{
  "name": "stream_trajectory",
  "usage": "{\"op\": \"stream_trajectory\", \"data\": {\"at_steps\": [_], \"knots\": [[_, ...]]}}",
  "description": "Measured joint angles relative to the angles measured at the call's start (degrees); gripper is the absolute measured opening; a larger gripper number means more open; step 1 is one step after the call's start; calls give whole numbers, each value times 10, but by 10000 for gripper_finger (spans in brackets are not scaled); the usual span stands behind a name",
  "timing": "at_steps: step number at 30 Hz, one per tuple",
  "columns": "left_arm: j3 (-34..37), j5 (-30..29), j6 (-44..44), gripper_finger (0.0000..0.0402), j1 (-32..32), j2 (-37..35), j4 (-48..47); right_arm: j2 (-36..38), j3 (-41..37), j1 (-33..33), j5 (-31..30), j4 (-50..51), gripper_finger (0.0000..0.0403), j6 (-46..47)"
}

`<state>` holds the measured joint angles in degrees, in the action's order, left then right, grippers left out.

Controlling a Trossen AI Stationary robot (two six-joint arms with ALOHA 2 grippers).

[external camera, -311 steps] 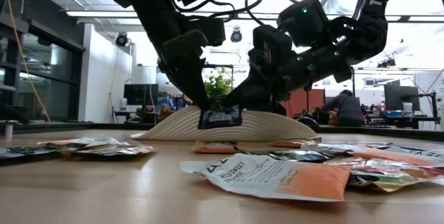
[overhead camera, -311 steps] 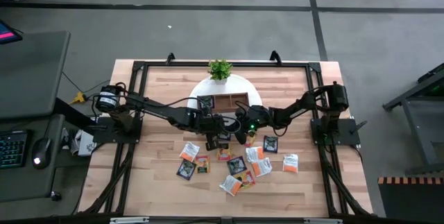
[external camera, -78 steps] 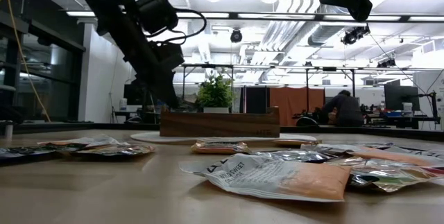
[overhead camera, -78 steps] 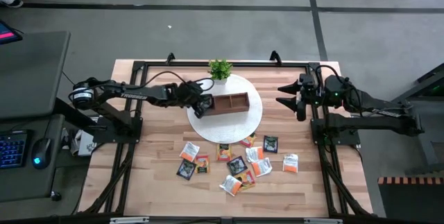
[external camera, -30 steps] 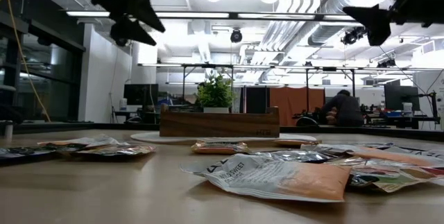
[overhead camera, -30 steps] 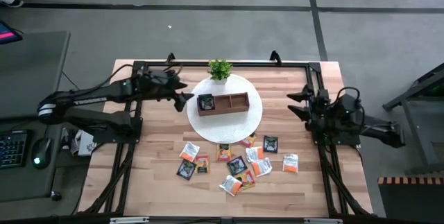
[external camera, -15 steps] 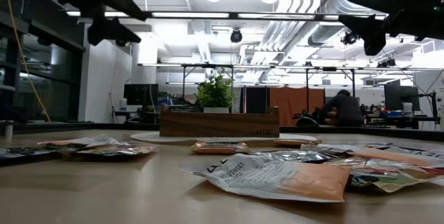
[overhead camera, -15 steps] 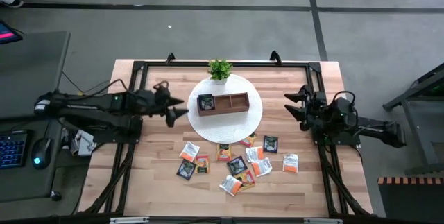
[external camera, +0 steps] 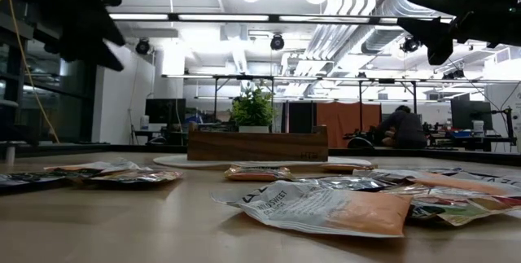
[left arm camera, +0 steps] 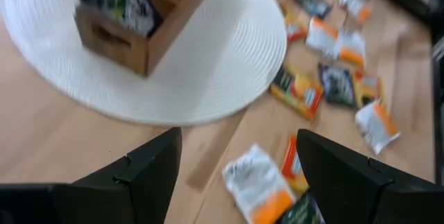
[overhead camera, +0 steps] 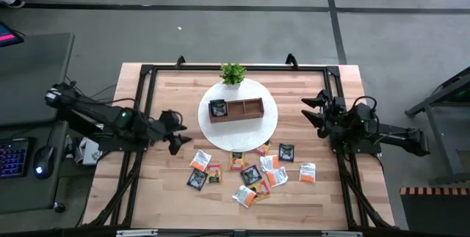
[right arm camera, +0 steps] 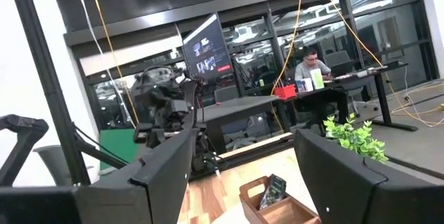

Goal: Pick & Place Tea
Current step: Put the black tea bag into the left section of the wooden organizer

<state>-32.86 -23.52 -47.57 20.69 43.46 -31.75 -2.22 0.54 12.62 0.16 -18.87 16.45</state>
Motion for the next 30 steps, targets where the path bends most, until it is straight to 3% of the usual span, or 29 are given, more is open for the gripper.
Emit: {"op": "stream_trajectory", "data": {"at_steps": [7,17,22,30], "knots": [[0,1,-152,282,64,40,-58,0,0,0,0,0,250,0],[0,30,-358,282,148,160,-46,0,0,0,0,0,250,0],[0,78,-416,282,166,219,34,0,0,0,0,0,250,0],[-1,79,-480,282,165,296,177,0,0,0,1,4,250,0]]}}
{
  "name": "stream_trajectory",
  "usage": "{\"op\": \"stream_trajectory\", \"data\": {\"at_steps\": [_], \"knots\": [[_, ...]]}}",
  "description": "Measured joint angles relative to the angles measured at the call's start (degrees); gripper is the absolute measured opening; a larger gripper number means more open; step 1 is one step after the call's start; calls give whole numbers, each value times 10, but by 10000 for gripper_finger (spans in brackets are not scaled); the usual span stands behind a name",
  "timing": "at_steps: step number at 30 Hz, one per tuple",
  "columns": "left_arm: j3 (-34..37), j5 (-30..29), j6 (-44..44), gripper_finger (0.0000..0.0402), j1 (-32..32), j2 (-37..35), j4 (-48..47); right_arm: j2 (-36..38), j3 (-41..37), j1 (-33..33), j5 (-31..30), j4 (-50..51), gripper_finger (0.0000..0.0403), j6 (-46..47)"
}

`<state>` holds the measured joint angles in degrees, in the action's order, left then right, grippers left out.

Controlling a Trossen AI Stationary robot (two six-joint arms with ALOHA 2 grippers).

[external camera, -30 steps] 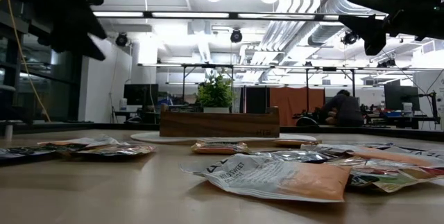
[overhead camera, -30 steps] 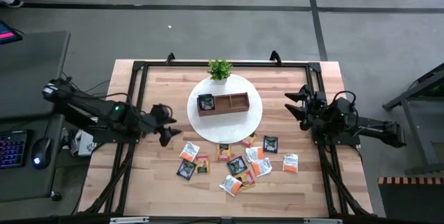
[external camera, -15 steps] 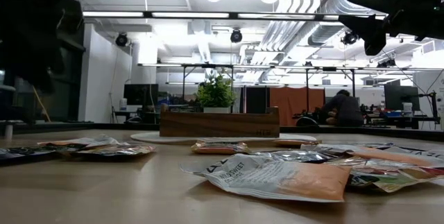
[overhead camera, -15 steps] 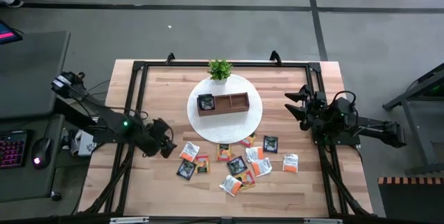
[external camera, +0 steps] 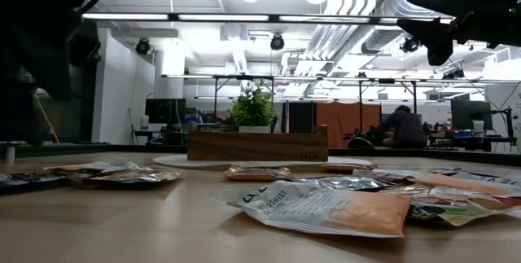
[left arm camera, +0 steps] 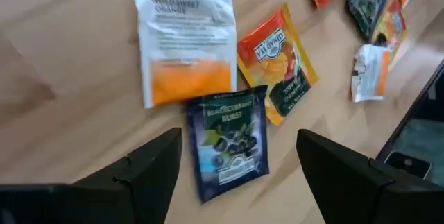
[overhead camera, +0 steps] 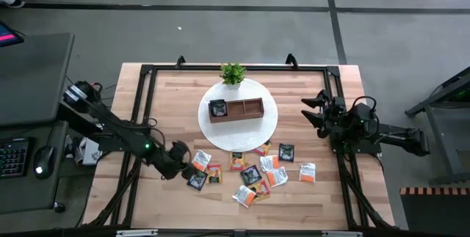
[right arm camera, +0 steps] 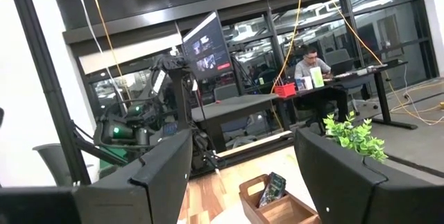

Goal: Pick & Place Tea
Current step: Put the black tea bag into the left section of the wooden organizer

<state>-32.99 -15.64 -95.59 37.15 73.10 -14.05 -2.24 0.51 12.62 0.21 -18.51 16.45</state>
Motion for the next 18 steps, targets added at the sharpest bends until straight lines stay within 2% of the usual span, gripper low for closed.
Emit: {"op": "stream_trajectory", "data": {"at_steps": [8,18], "knots": [[0,14,-96,282,0,70,22,0,0,0,0,6,250,0],[-22,43,-95,282,0,97,44,0,0,0,0,7,250,0]]}}
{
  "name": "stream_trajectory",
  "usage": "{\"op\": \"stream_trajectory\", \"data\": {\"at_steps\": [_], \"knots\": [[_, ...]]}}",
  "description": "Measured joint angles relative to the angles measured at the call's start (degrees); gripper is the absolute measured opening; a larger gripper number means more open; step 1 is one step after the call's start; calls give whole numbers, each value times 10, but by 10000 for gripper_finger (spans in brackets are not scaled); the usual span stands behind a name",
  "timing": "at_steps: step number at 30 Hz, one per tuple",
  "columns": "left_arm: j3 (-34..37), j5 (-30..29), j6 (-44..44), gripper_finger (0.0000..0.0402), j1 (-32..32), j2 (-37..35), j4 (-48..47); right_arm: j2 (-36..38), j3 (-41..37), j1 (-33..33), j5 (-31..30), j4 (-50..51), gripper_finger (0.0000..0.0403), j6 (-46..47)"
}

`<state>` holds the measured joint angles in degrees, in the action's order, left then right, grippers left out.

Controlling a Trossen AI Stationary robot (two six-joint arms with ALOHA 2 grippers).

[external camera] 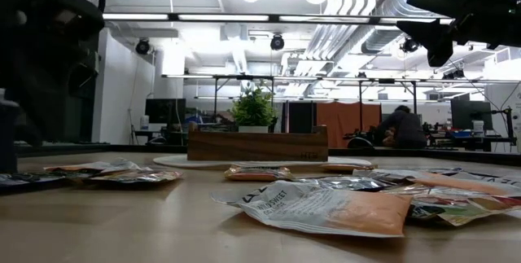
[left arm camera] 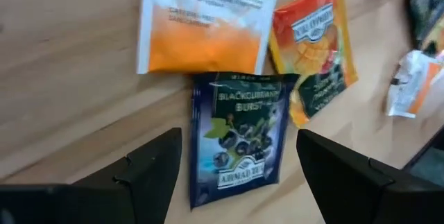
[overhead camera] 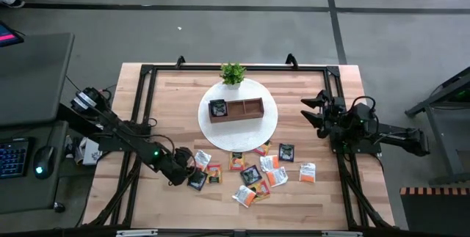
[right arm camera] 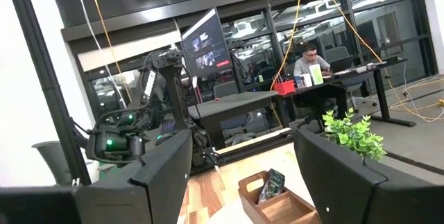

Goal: Pick & Place Tea
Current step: Put the black tea bag into the left section of the wooden organizer

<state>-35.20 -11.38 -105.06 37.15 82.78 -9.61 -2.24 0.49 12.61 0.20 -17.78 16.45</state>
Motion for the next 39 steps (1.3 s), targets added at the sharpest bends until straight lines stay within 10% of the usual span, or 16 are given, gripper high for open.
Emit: {"op": "stream_trajectory", "data": {"at_steps": [28,39], "knots": [[-84,-21,11,239,-6,25,-112,0,0,0,0,0,250,0],[-171,57,83,239,-62,92,-223,0,0,0,0,0,250,0]]}}
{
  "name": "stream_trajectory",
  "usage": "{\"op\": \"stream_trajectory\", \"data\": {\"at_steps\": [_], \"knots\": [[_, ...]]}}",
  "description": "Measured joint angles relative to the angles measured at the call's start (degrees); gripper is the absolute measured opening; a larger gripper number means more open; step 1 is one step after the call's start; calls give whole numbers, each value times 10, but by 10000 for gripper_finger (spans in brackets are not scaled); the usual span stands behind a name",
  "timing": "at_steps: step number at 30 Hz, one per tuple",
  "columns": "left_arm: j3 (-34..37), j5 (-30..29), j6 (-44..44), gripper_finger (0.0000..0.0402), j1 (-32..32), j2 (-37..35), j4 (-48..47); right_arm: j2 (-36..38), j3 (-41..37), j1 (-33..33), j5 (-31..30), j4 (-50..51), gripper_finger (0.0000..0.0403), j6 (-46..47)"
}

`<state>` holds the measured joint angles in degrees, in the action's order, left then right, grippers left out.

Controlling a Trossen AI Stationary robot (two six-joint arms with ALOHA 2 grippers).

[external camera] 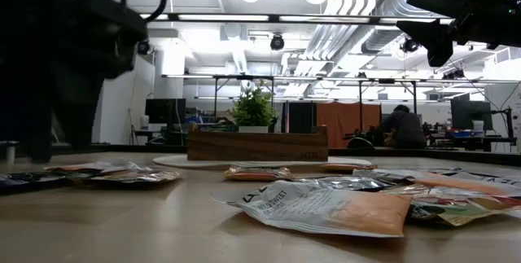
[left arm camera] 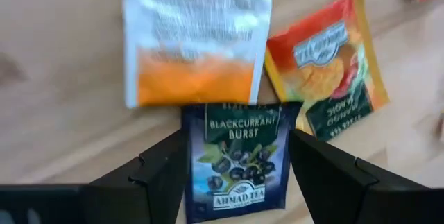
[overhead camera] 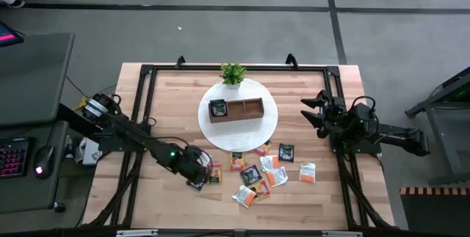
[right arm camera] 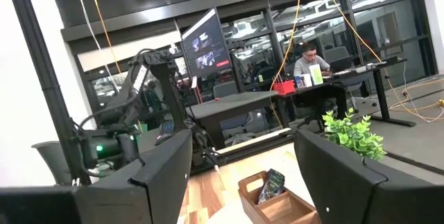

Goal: Pick & Place Tea
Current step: Put the black tea bag into the left section of the wooden organizer

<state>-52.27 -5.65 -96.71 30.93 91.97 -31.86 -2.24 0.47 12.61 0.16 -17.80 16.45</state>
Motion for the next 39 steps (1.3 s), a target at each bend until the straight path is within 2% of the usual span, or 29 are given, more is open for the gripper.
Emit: {"op": "stream_trajectory", "data": {"at_steps": [4,8,19,33,36,39], "knots": [[-67,-8,36,239,-5,23,-101,0,0,0,0,0,250,0],[-113,-9,47,239,-8,40,-151,0,0,0,0,0,250,0],[-127,38,25,239,-6,124,-150,0,0,0,0,0,250,0],[-129,47,20,238,-6,148,-131,0,0,0,0,0,250,0],[-129,44,17,224,-6,149,-134,0,0,0,0,0,250,0],[-129,48,18,193,-6,149,-135,0,0,0,0,0,250,0]]}}
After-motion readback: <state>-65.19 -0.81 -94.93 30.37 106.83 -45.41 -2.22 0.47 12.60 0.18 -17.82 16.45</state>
